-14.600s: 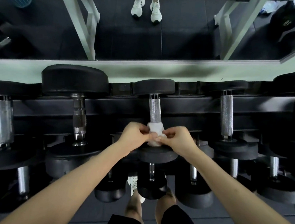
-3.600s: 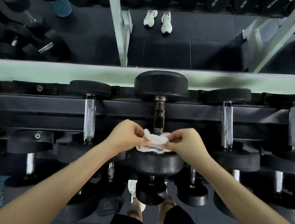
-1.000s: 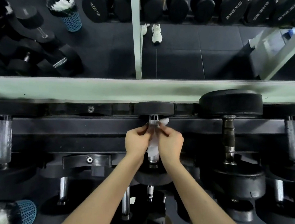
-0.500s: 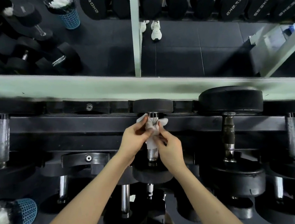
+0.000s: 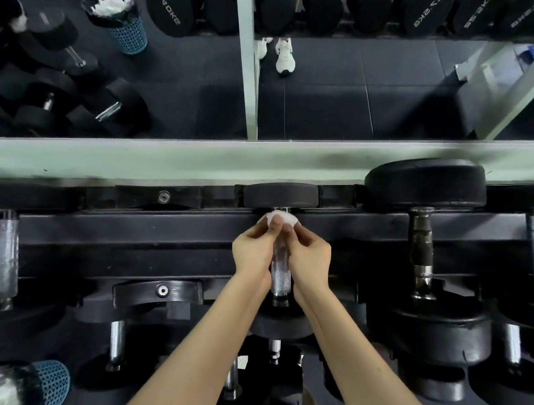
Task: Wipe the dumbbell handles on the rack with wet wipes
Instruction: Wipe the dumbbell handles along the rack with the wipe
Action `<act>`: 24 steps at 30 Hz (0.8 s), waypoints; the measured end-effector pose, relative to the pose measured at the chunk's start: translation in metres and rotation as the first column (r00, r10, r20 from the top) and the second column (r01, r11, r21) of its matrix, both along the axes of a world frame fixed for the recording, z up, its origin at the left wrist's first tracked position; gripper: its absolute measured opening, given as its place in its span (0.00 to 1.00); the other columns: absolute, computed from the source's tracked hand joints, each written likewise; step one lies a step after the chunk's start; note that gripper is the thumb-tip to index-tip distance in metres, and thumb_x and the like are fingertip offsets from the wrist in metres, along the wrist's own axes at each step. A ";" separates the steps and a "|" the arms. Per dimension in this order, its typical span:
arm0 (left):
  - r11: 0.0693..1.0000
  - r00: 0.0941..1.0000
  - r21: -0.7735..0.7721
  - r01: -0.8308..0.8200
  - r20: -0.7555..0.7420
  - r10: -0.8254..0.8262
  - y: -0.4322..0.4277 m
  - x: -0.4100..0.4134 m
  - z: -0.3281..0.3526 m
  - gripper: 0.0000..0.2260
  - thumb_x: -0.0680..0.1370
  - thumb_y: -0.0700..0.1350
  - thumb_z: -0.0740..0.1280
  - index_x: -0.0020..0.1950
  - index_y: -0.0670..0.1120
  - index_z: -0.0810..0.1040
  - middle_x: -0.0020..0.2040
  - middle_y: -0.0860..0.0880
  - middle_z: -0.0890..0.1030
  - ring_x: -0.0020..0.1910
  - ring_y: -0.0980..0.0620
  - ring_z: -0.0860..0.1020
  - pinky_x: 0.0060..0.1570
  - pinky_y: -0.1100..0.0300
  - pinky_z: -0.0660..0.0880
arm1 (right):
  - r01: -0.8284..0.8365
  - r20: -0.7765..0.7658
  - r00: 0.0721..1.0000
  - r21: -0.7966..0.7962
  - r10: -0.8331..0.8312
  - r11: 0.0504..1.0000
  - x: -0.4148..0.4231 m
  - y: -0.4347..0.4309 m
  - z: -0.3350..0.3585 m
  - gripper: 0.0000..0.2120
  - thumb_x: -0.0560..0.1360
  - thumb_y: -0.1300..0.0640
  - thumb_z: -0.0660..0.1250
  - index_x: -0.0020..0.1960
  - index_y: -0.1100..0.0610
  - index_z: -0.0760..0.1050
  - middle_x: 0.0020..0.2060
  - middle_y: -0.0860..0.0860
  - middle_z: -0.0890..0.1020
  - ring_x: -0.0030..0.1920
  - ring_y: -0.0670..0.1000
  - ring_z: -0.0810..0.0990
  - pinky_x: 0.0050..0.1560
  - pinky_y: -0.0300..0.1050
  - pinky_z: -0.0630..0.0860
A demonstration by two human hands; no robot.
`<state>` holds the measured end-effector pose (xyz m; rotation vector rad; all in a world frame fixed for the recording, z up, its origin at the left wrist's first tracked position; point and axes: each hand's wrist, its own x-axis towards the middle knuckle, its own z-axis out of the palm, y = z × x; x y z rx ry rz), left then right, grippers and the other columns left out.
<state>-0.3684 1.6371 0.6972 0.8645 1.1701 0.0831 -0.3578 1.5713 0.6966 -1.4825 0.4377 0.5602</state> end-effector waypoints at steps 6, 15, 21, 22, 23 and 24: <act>0.996 0.998 -0.071 -0.051 -0.050 0.048 0.003 0.008 0.008 0.03 0.73 0.41 0.72 0.40 0.43 0.81 0.36 0.45 0.82 0.36 0.50 0.81 0.36 0.58 0.80 | 0.100 -0.146 0.985 0.081 -0.088 0.992 0.021 0.009 0.012 0.10 0.75 0.66 0.67 0.37 0.58 0.81 0.30 0.50 0.84 0.37 0.50 0.83 0.40 0.42 0.80; 0.984 0.998 0.180 0.002 0.067 -0.015 -0.010 -0.010 -0.002 0.08 0.76 0.35 0.67 0.54 0.36 0.80 0.54 0.53 0.80 0.48 0.55 0.81 0.50 0.64 0.78 | -0.155 0.105 0.978 -0.202 0.179 0.967 0.002 -0.001 -0.015 0.12 0.69 0.43 0.64 0.46 0.46 0.82 0.41 0.45 0.86 0.47 0.48 0.84 0.60 0.57 0.74; 0.997 1.000 0.072 0.010 0.011 -0.011 0.004 0.011 0.011 0.11 0.75 0.33 0.67 0.34 0.43 0.79 0.28 0.51 0.81 0.35 0.51 0.80 0.47 0.57 0.79 | 0.038 -0.057 0.998 -0.031 -0.039 0.999 0.030 0.010 0.003 0.16 0.69 0.71 0.62 0.30 0.56 0.81 0.31 0.51 0.84 0.37 0.48 0.83 0.48 0.43 0.80; 0.997 0.999 0.075 0.032 0.011 -0.033 0.004 0.010 0.012 0.10 0.75 0.35 0.68 0.35 0.44 0.80 0.28 0.52 0.82 0.36 0.52 0.81 0.47 0.57 0.80 | 0.027 -0.048 0.998 -0.017 -0.028 0.999 0.030 0.008 0.005 0.16 0.70 0.71 0.63 0.32 0.56 0.81 0.31 0.51 0.84 0.36 0.47 0.82 0.43 0.38 0.79; 0.995 0.999 0.086 0.050 0.008 -0.051 0.005 0.008 0.010 0.08 0.75 0.37 0.69 0.36 0.45 0.80 0.28 0.52 0.82 0.36 0.53 0.81 0.46 0.58 0.80 | 0.014 -0.041 0.999 -0.016 -0.014 1.000 0.029 0.006 0.005 0.13 0.72 0.70 0.65 0.35 0.57 0.81 0.32 0.51 0.83 0.35 0.44 0.81 0.38 0.32 0.76; 0.993 0.997 0.094 0.071 0.002 -0.071 0.004 0.005 0.012 0.05 0.74 0.39 0.70 0.39 0.45 0.81 0.30 0.52 0.82 0.36 0.54 0.80 0.45 0.60 0.80 | 0.010 -0.031 0.999 -0.022 -0.011 1.000 0.027 0.004 0.004 0.10 0.73 0.69 0.65 0.40 0.58 0.82 0.32 0.49 0.82 0.34 0.42 0.79 0.33 0.28 0.74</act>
